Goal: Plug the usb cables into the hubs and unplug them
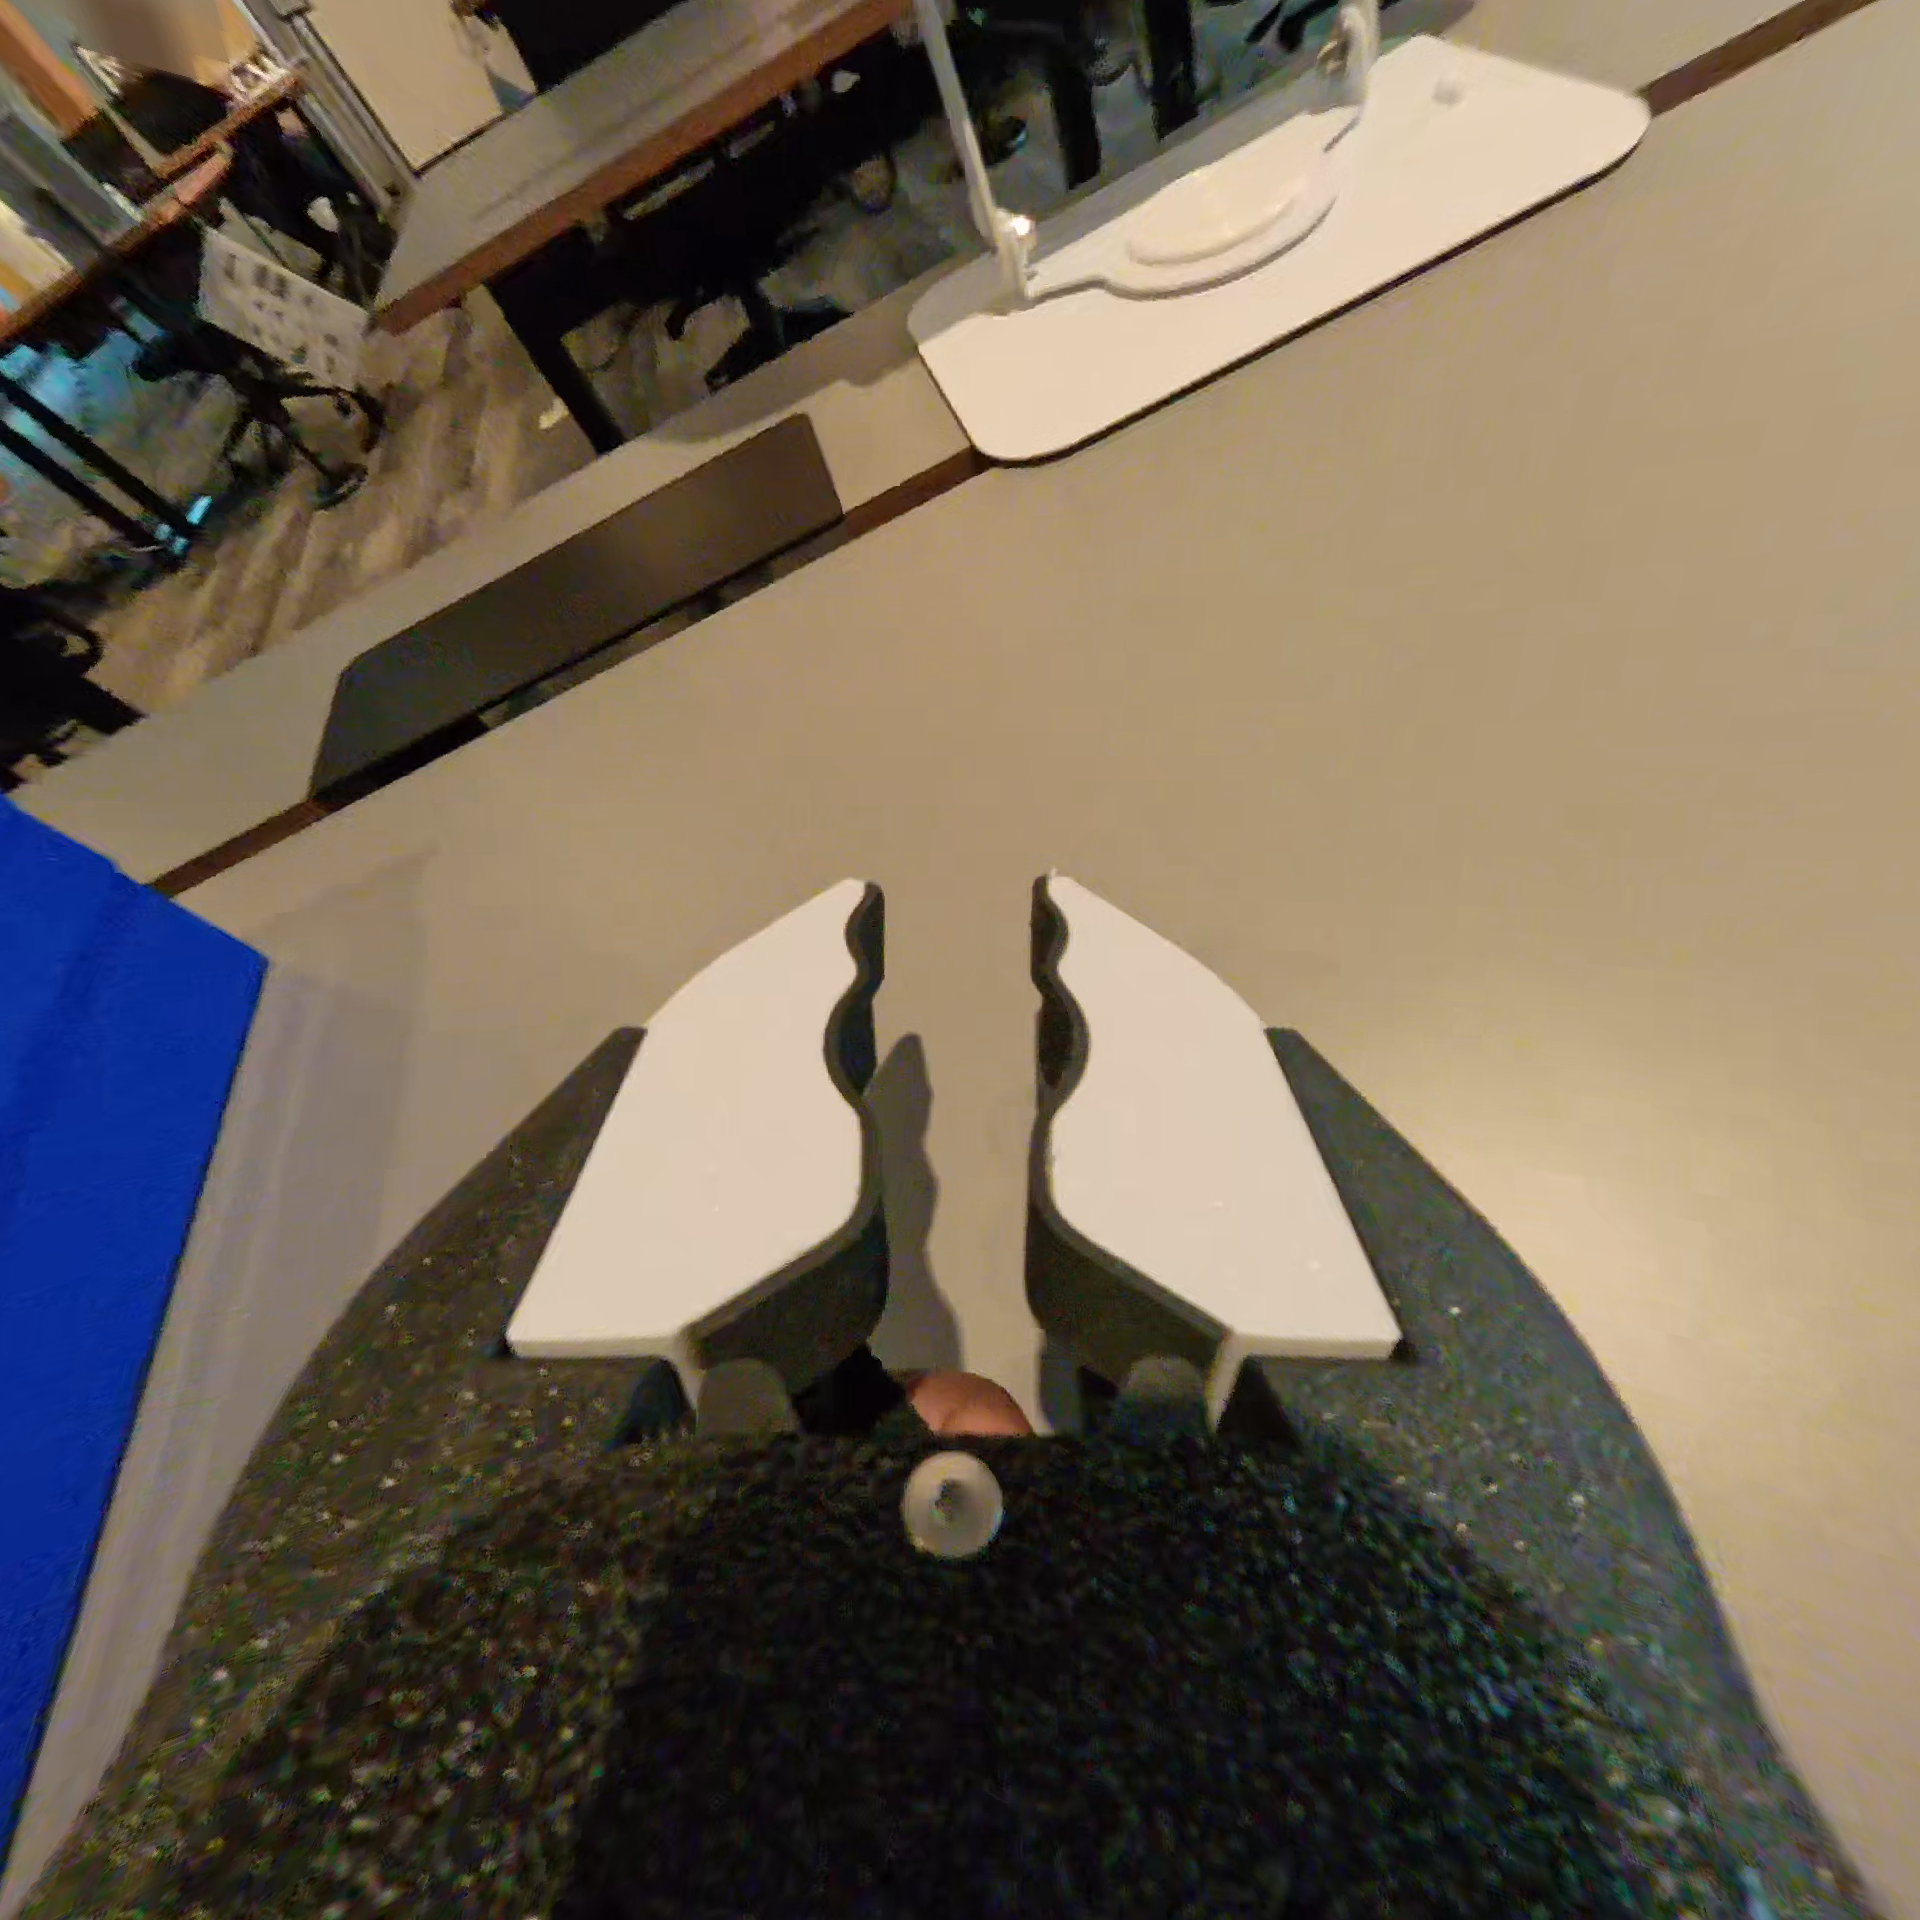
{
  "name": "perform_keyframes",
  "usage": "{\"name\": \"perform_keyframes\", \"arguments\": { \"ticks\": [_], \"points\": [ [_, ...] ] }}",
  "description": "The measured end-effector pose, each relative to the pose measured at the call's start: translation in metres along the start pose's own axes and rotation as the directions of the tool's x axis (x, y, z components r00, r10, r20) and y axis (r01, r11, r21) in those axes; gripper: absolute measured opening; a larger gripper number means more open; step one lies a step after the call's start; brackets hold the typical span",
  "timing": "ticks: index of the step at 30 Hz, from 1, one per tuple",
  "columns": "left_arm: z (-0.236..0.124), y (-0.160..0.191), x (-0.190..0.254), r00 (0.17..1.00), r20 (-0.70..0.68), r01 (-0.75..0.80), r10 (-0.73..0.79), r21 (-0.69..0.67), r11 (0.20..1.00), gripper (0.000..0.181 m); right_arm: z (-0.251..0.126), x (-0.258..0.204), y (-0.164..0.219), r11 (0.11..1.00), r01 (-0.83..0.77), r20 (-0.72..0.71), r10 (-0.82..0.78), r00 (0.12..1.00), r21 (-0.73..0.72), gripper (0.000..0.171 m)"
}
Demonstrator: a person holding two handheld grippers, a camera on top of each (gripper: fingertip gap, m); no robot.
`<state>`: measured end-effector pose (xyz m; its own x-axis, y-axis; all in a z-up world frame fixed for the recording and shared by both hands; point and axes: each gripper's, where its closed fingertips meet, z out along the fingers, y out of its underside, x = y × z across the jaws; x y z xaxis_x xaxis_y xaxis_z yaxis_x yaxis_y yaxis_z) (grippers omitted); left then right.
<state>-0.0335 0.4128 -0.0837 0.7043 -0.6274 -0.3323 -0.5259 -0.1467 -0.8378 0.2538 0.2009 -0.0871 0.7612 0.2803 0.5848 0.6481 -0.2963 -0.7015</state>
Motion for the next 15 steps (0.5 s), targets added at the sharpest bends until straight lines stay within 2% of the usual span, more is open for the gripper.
{"name": "perform_keyframes", "arguments": {
  "ticks": [4,8,11,15],
  "points": [
    [-0.001,0.001,0.004,0.998,0.024,-0.053,0.053,-0.006,0.999,0.026,-0.022,0.018,-0.016,0.972,-0.234,-0.028,0.235,0.972,0.027,0.013],
    [0.001,0.003,0.011,0.992,0.027,-0.122,0.122,-0.024,0.992,0.026,-0.063,0.014,-0.05,0.896,-0.433,0.051,0.429,0.902,0.101,0.014],
    [0.001,0.003,0.012,0.992,0.018,-0.127,0.128,-0.028,0.991,0.026,-0.093,-0.004,-0.083,0.872,-0.475,0.199,0.448,0.872,0.117,0.015],
    [0.001,0.002,0.011,0.993,0.019,-0.116,0.117,-0.021,0.993,0.026,-0.114,-0.035,-0.107,0.917,-0.398,0.325,0.375,0.868,0.005,0.023]
  ]
}}
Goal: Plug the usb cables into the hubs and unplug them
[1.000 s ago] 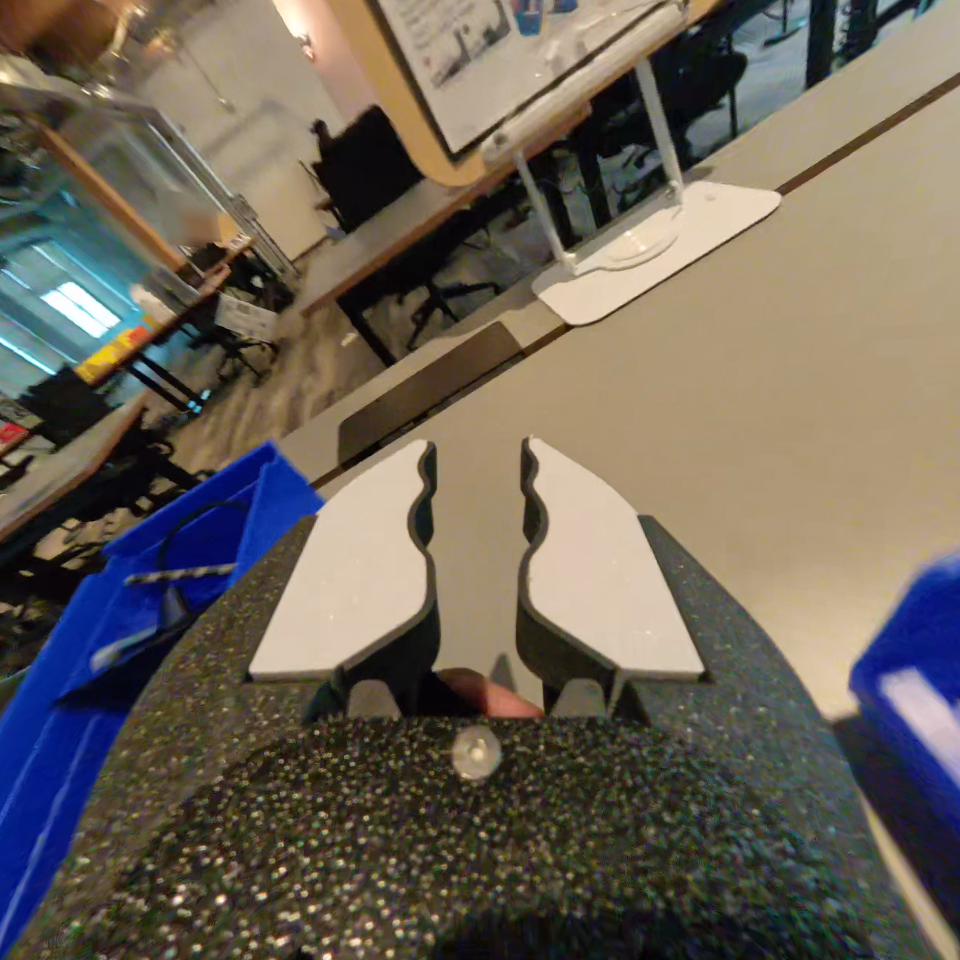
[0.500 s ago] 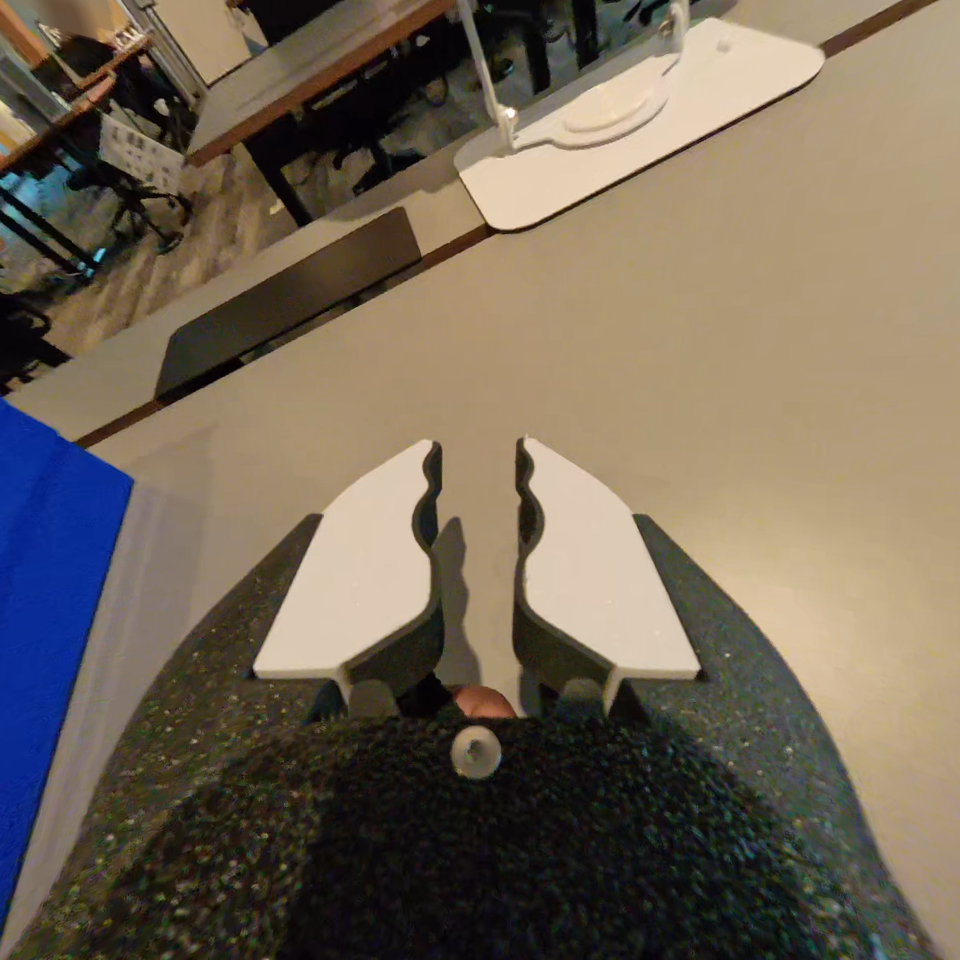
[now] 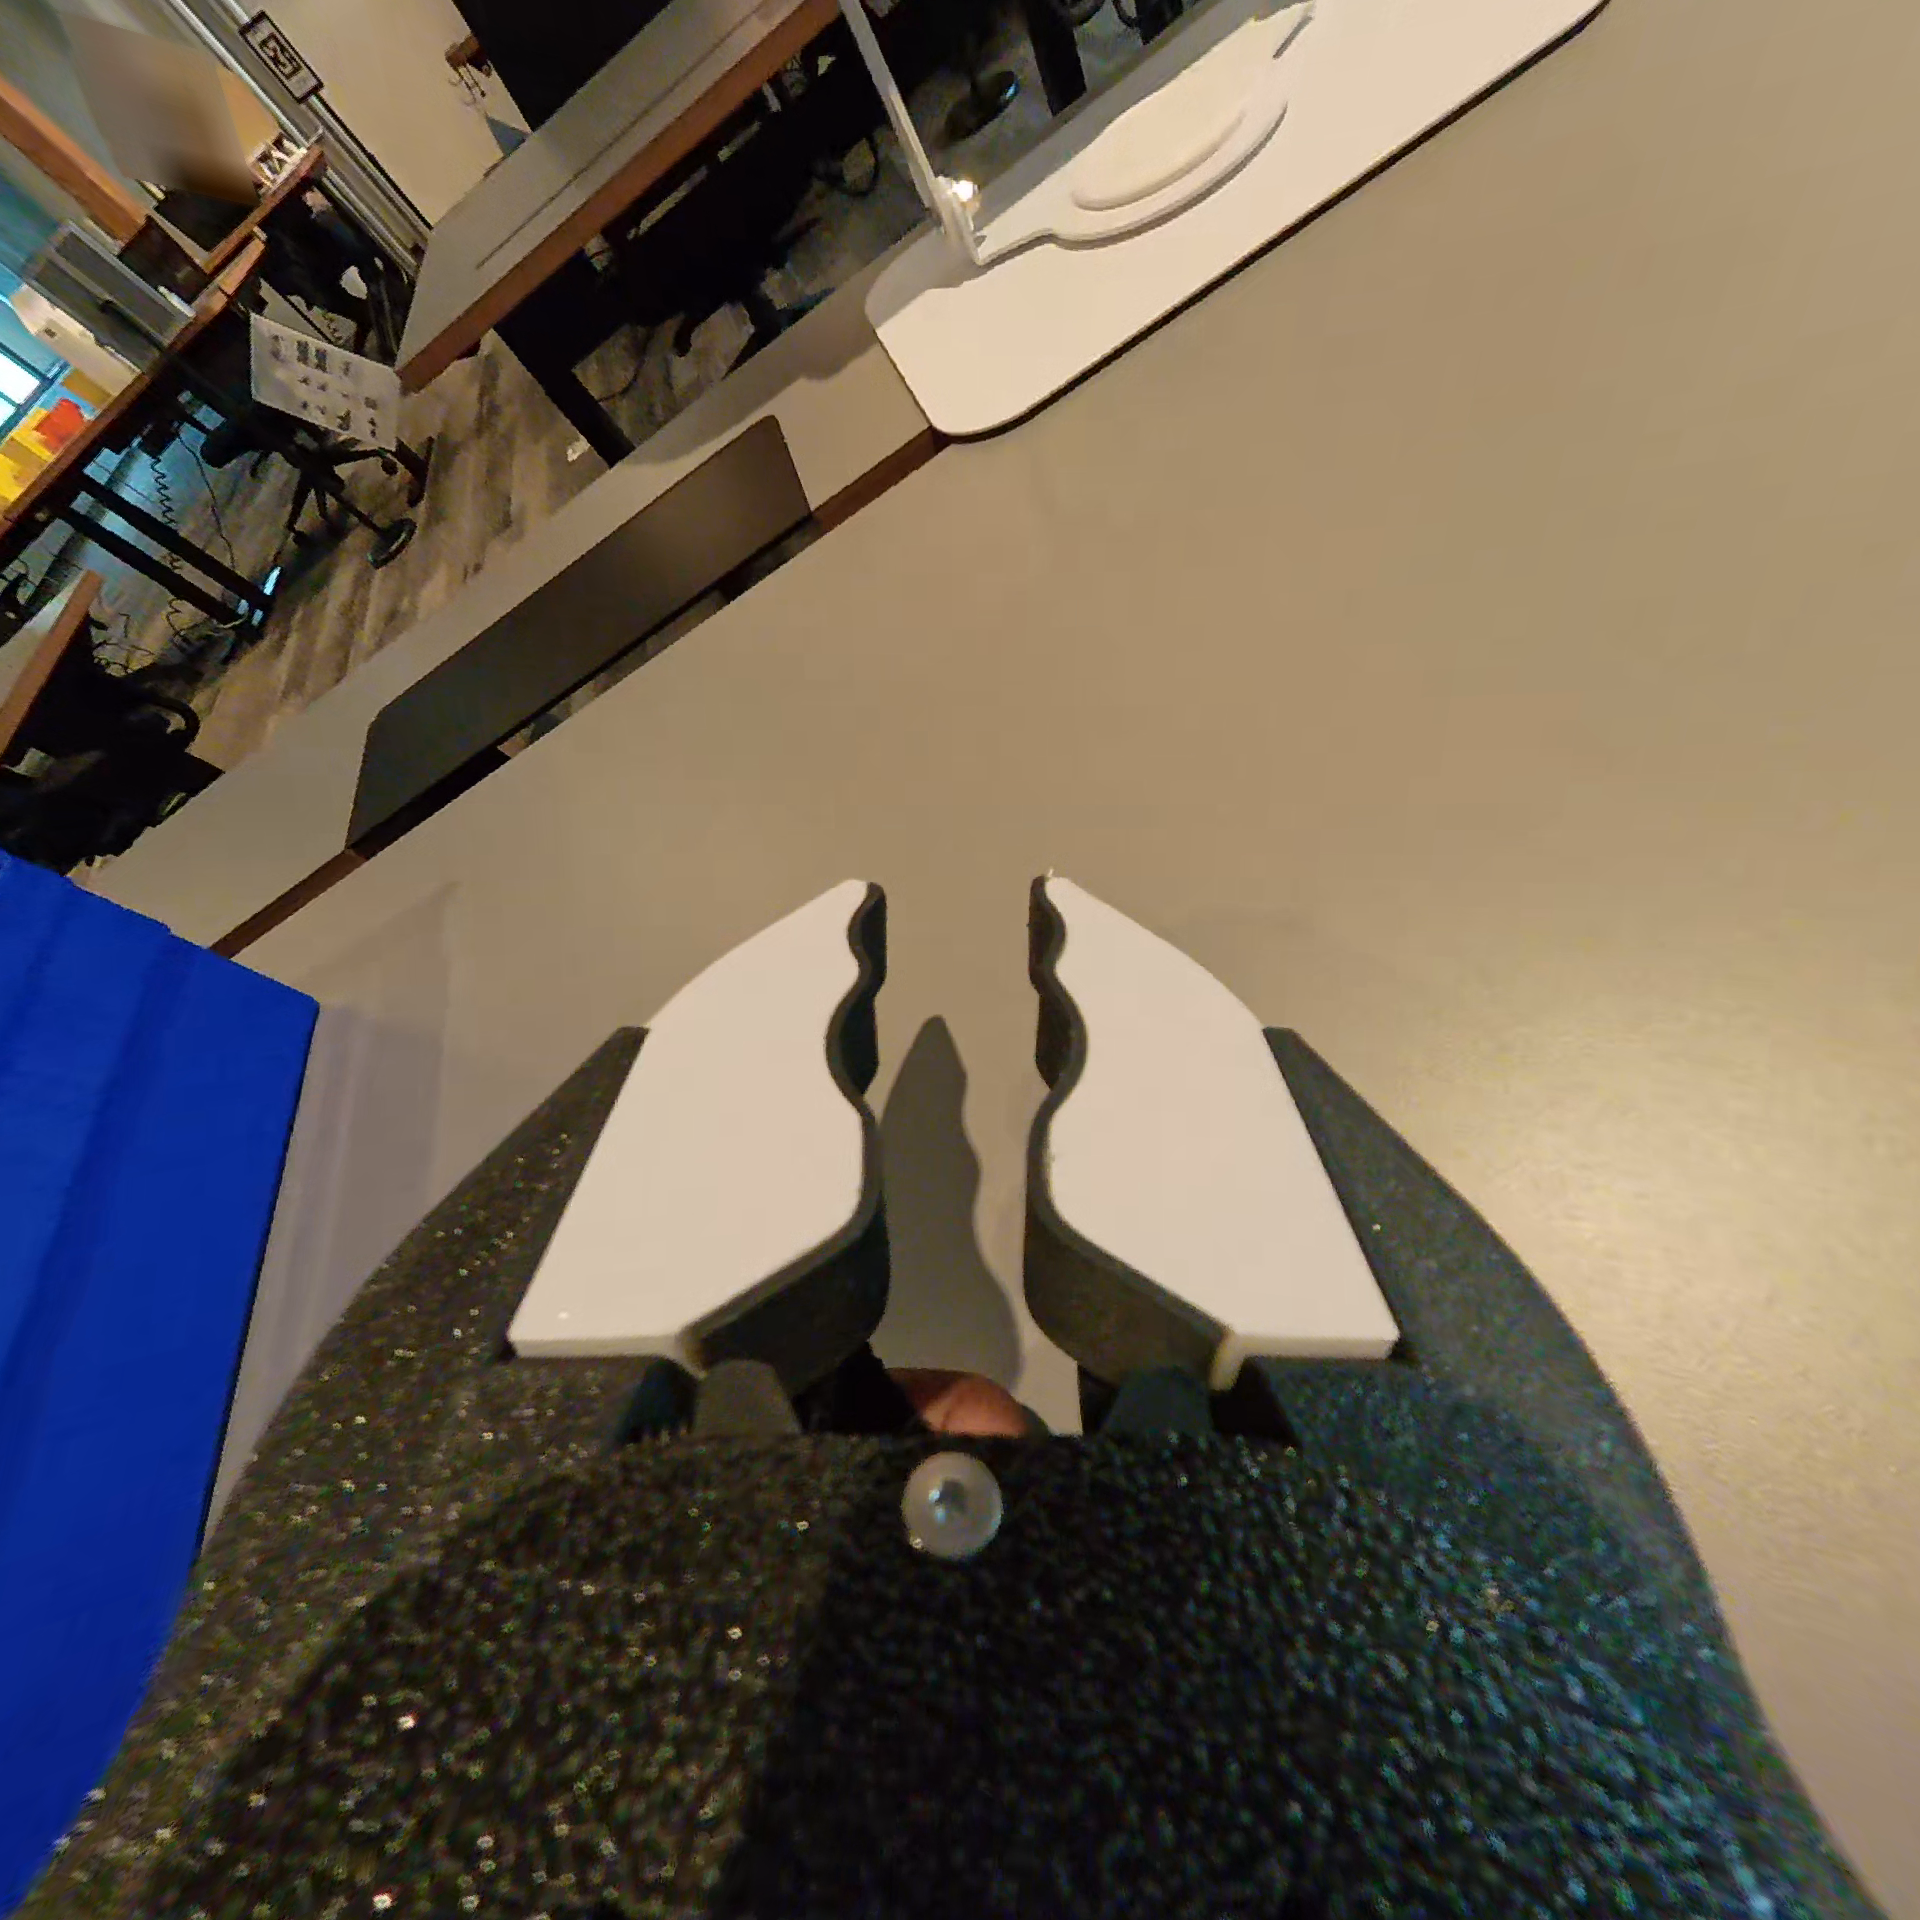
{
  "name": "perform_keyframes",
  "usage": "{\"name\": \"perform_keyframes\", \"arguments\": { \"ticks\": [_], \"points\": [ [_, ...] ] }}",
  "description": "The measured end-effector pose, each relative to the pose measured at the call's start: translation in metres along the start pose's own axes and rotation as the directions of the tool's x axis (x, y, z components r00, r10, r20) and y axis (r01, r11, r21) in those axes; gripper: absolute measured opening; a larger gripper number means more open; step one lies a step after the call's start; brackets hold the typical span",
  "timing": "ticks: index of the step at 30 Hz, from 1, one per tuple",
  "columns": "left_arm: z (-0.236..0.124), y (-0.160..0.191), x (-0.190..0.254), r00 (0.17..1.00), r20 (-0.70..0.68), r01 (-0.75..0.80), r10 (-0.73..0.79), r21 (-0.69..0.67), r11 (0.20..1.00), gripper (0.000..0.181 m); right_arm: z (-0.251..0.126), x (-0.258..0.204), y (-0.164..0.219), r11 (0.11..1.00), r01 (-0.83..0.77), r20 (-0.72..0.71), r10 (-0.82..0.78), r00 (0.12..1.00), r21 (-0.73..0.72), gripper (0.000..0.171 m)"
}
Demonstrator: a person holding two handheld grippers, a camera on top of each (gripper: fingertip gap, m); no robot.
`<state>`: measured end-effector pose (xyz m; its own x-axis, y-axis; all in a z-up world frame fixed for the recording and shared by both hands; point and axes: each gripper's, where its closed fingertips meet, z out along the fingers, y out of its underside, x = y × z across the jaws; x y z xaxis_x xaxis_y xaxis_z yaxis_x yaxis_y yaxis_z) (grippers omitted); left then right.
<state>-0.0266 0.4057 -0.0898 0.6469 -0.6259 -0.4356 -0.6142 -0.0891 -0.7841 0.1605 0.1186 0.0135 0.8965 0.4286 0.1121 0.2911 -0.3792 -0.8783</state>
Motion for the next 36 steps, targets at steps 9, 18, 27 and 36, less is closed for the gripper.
{"name": "perform_keyframes", "arguments": {
  "ticks": [9,18,27,36],
  "points": [
    [0.0,0.001,0.001,1.0,0.003,-0.017,0.017,-0.005,1.0,0.026,-0.003,-0.046,0.04,0.974,0.079,0.086,-0.062,0.994,-0.212,0.03],
    [-0.002,0.002,0.004,0.999,0.0,-0.033,0.033,-0.005,0.999,0.026,-0.002,-0.028,0.044,0.907,0.184,-0.087,-0.233,0.969,-0.38,0.014],
    [0.0,0.003,0.01,0.993,0.018,-0.12,0.12,-0.02,0.993,0.026,-0.003,-0.018,0.049,0.873,0.212,-0.136,-0.298,0.945,-0.439,0.021],
    [-0.002,0.003,0.01,0.995,0.005,-0.104,0.104,-0.015,0.994,0.026,-0.001,0.013,0.053,0.814,0.26,-0.115,-0.367,0.923,-0.519,0.021]
  ]
}}
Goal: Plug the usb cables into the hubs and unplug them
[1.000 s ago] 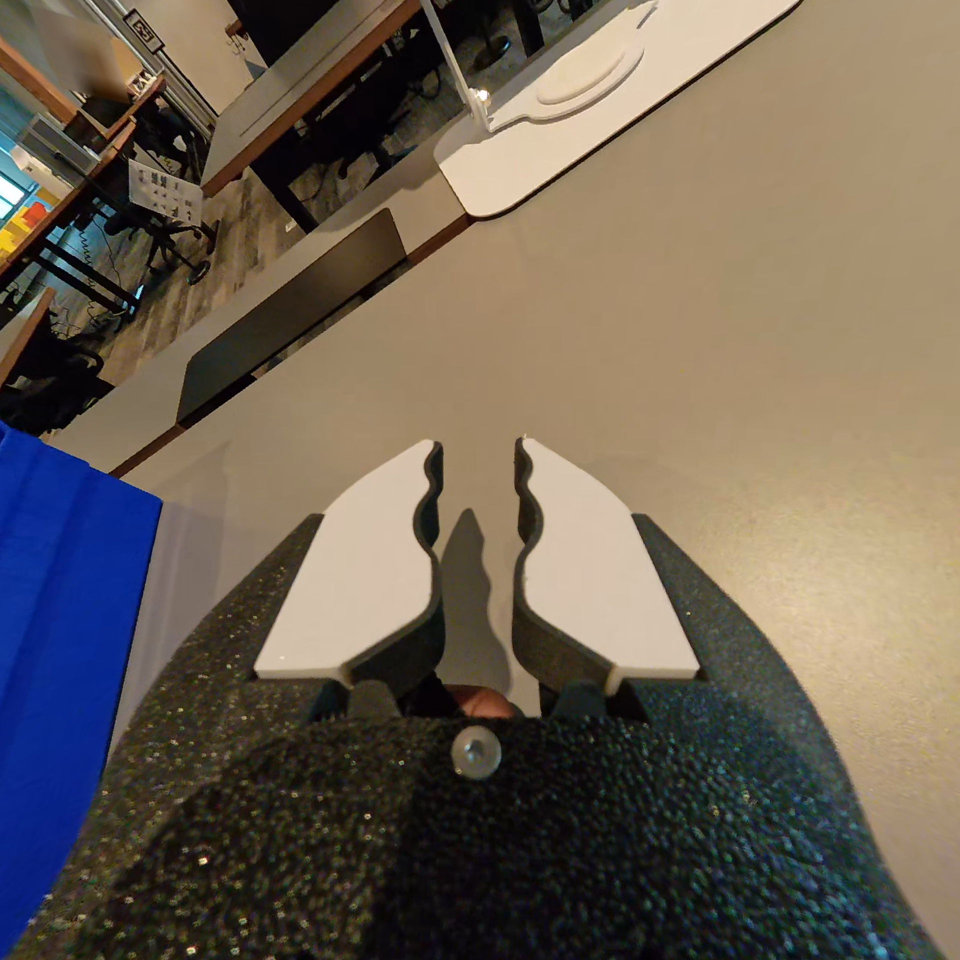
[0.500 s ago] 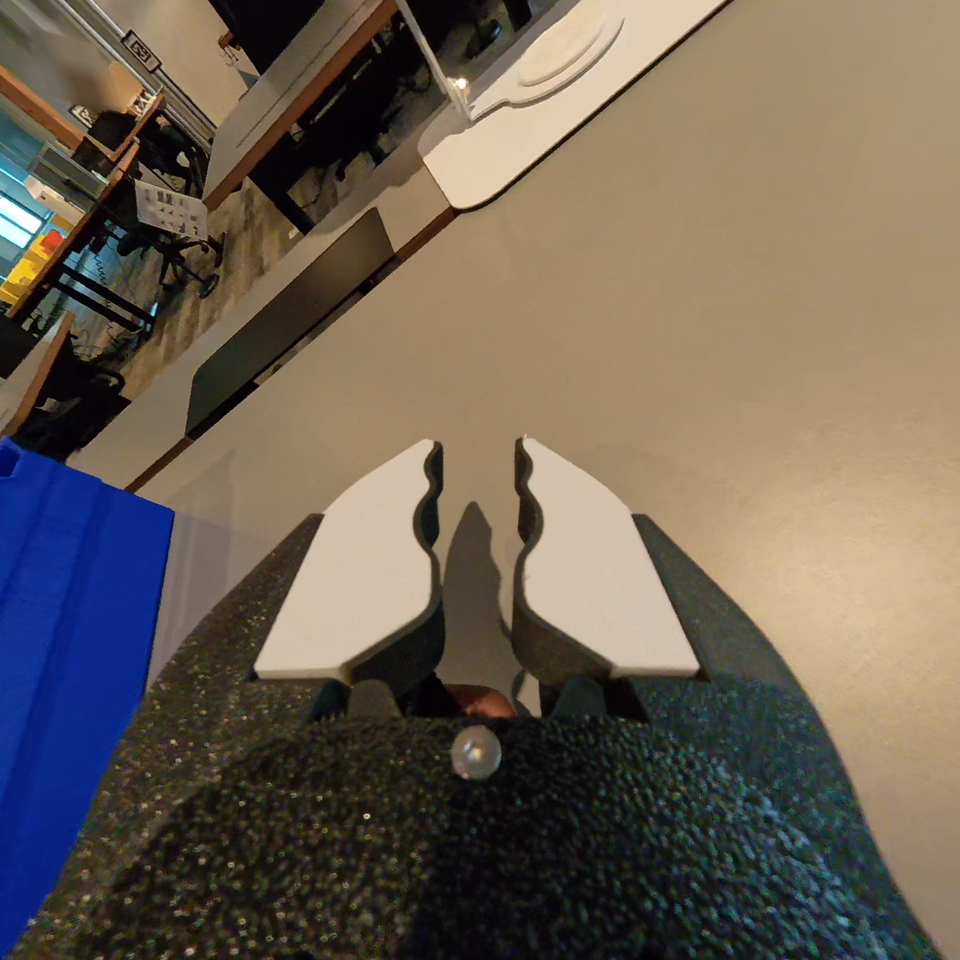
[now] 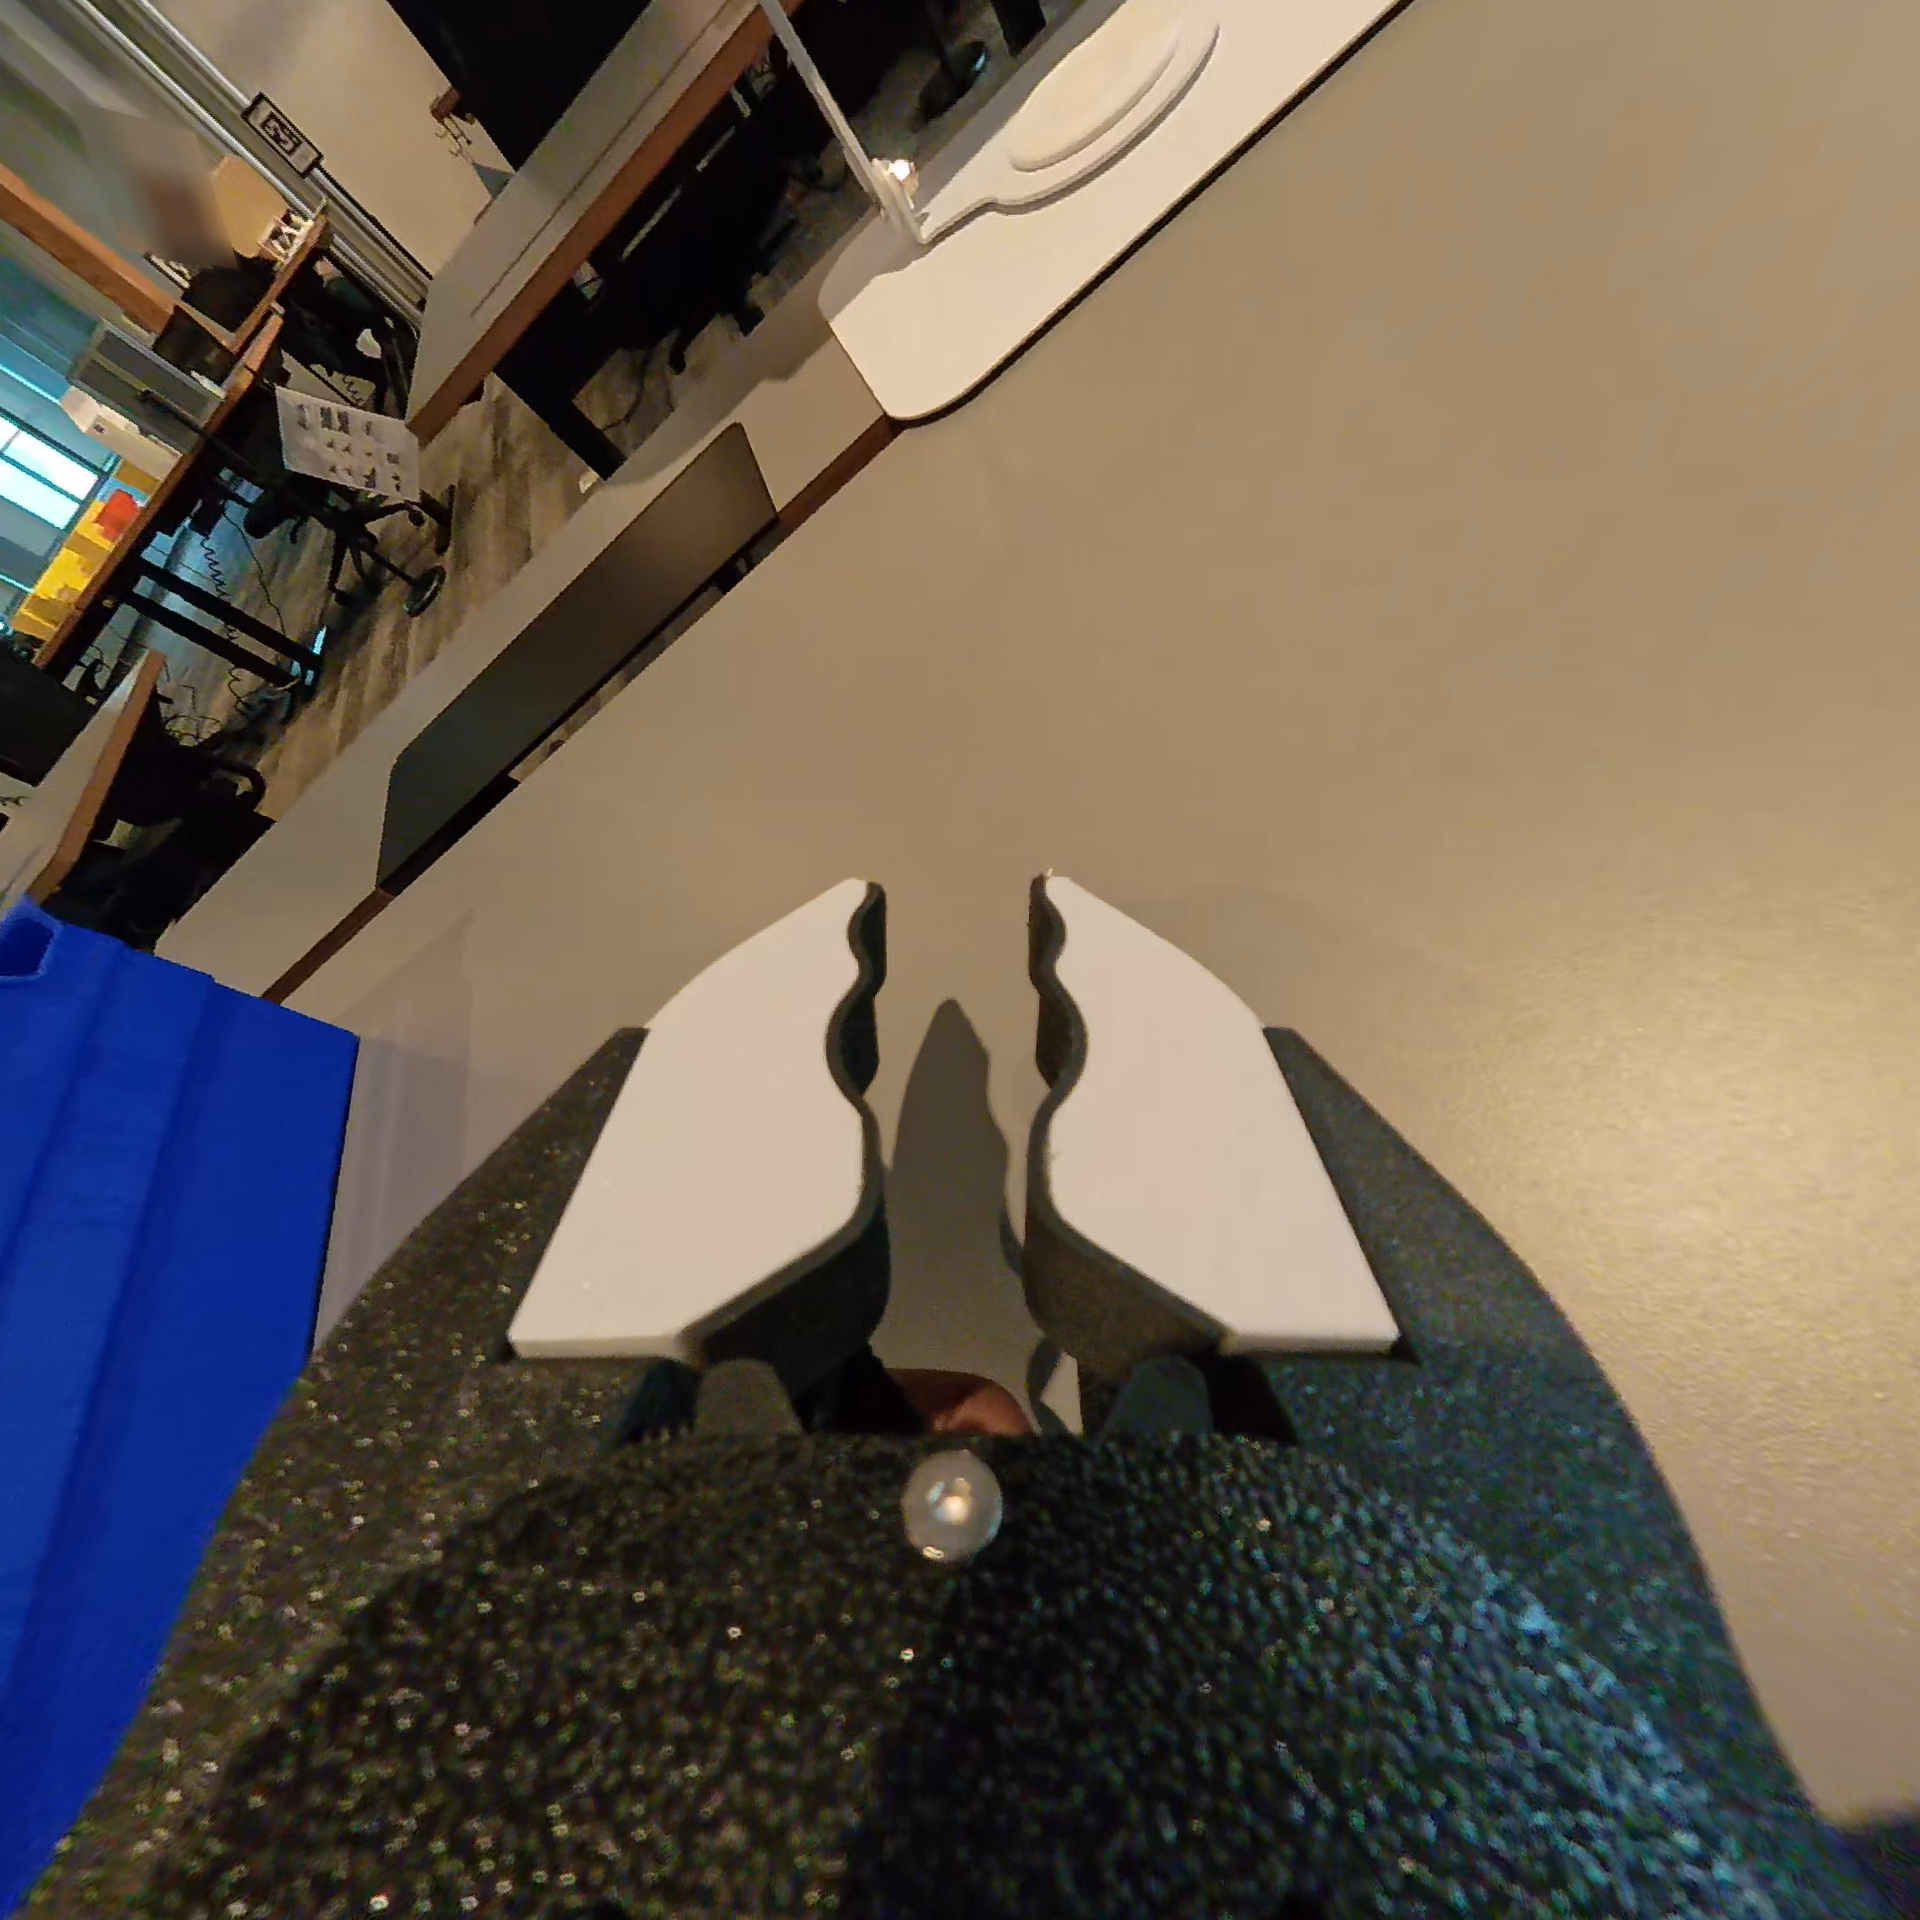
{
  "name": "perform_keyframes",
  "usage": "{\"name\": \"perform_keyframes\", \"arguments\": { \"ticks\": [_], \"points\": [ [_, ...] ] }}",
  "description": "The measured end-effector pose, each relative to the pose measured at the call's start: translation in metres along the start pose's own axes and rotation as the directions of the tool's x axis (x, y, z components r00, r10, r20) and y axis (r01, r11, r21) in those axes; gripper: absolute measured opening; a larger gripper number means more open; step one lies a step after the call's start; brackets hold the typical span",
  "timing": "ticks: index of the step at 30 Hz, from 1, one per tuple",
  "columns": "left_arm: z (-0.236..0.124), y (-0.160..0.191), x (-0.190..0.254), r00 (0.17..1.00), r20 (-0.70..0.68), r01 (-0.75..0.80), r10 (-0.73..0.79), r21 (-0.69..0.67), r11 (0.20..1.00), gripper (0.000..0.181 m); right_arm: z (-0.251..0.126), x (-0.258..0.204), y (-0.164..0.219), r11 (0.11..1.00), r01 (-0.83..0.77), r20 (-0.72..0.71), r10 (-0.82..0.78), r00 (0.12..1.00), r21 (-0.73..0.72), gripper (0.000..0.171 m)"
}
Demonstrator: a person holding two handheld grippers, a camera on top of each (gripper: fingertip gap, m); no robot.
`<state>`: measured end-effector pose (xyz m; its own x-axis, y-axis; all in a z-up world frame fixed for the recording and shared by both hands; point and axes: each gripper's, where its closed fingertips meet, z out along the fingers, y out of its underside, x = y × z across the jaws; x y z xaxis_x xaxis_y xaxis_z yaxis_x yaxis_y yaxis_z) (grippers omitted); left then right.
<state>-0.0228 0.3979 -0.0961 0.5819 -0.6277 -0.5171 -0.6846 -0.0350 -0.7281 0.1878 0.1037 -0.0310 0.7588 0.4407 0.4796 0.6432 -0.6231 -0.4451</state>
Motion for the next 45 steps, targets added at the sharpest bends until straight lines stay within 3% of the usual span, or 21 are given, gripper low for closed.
{"name": "perform_keyframes", "arguments": {
  "ticks": [9,14,20,24,27,28,31,35,37,42,45],
  "points": [
    [0.001,0.001,0.001,1.0,-0.012,0.0,0.0,-0.007,1.0,0.026,0.016,0.044,0.009,0.997,-0.028,-0.084,0.022,0.996,-0.068,0.031],
    [0.001,0.001,0.003,1.0,-0.013,-0.011,0.011,-0.012,1.0,0.026,-0.022,0.001,-0.022,0.993,-0.014,0.008,0.013,1.0,0.117,0.031],
    [0.0,0.002,0.003,1.0,-0.013,-0.015,0.015,-0.012,1.0,0.026,-0.09,-0.09,-0.052,0.925,0.071,0.245,-0.173,0.954,0.373,0.027],
    [-0.001,0.003,0.004,1.0,-0.015,-0.017,0.016,-0.015,1.0,0.026,-0.075,-0.116,-0.035,0.944,0.185,0.278,-0.261,0.924,0.272,0.03],
    [-0.002,0.003,0.004,1.0,-0.018,-0.013,0.013,-0.013,1.0,0.026,-0.055,-0.114,-0.021,0.96,0.205,0.303,-0.256,0.918,0.189,0.001],
    [-0.002,0.003,0.004,1.0,-0.019,-0.012,0.012,-0.013,1.0,0.026,-0.055,-0.113,-0.019,0.96,0.206,0.321,-0.259,0.911,0.19,0.0],
    [-0.001,0.004,0.004,1.0,-0.023,-0.015,0.014,-0.023,1.0,0.026,-0.049,-0.092,0.001,0.959,0.264,0.29,-0.282,0.915,0.099,0.0],
    [-0.001,0.005,0.006,0.999,-0.026,-0.024,0.024,-0.025,0.999,0.026,-0.028,-0.021,0.044,0.956,0.255,0.107,-0.241,0.965,-0.143,0.0],
    [-0.001,0.005,0.005,0.999,-0.027,-0.02,0.019,-0.024,1.0,0.026,-0.019,0.002,0.048,0.979,0.168,0.106,-0.156,0.982,-0.116,0.0],
    [-0.001,0.005,0.006,0.999,-0.026,-0.025,0.025,-0.024,0.999,0.026,0.003,0.066,0.071,0.981,0.038,-0.074,-0.052,0.996,-0.19,0.0],
    [-0.001,0.005,0.007,0.999,-0.027,-0.034,0.034,-0.027,0.999,0.026,0.005,0.086,0.076,0.983,-0.039,-0.169,0.008,0.986,-0.179,0.011]
  ]
}}
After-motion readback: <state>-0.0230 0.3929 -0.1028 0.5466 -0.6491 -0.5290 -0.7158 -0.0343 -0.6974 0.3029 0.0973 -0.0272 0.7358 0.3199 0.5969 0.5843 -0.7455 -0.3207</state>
